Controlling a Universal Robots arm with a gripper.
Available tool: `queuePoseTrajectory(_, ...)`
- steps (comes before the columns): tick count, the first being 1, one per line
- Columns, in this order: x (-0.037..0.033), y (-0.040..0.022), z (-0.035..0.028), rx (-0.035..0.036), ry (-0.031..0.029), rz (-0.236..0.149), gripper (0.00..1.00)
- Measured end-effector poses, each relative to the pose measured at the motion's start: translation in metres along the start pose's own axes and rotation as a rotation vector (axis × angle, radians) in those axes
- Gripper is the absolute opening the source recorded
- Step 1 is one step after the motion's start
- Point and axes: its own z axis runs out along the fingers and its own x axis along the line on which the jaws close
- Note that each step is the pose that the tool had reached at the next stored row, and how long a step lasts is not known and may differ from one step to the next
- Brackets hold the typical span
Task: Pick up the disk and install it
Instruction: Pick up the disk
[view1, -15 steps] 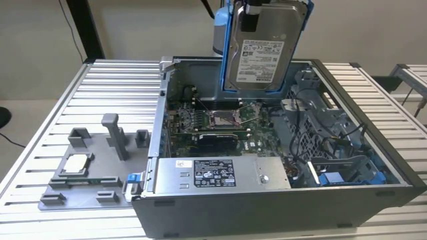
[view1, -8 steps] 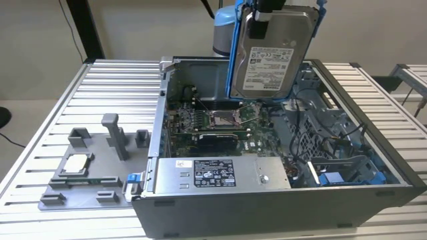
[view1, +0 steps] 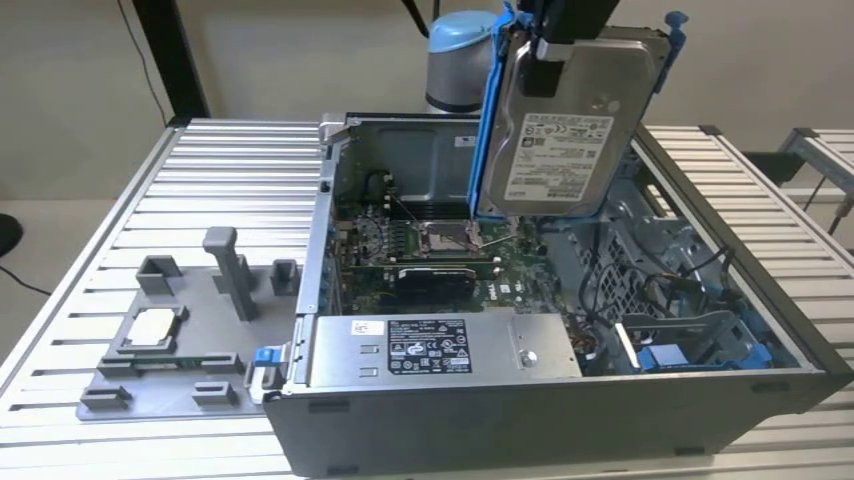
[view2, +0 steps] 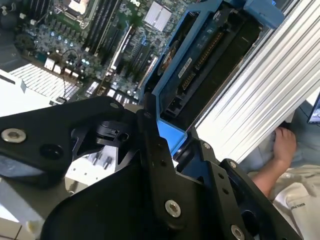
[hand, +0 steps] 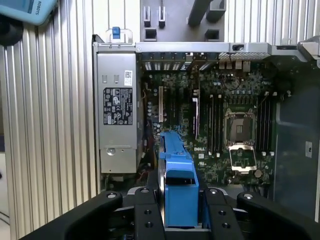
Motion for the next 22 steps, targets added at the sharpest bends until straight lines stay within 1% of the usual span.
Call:
queuePoseTrajectory(11, 0.0286, -0.0125, 0.0005, -0.0002, 0.0001, 0.0, 0.0)
queuePoseTrajectory(13, 0.0317, -0.0145, 0.0007, -0.0002, 0.0, 0.0, 0.0)
queuePoseTrajectory(15, 0.0325, -0.0174, 0.0011, -0.0002, 0.0, 0.0, 0.0)
queuePoseTrajectory(19, 0.0335, -0.0283, 0.0018, -0.0002, 0.0, 0.0, 0.0)
queuePoseTrajectory(22, 0.0362, -0.0408, 0.0021, -0.0006, 0.0001, 0.0, 0.0)
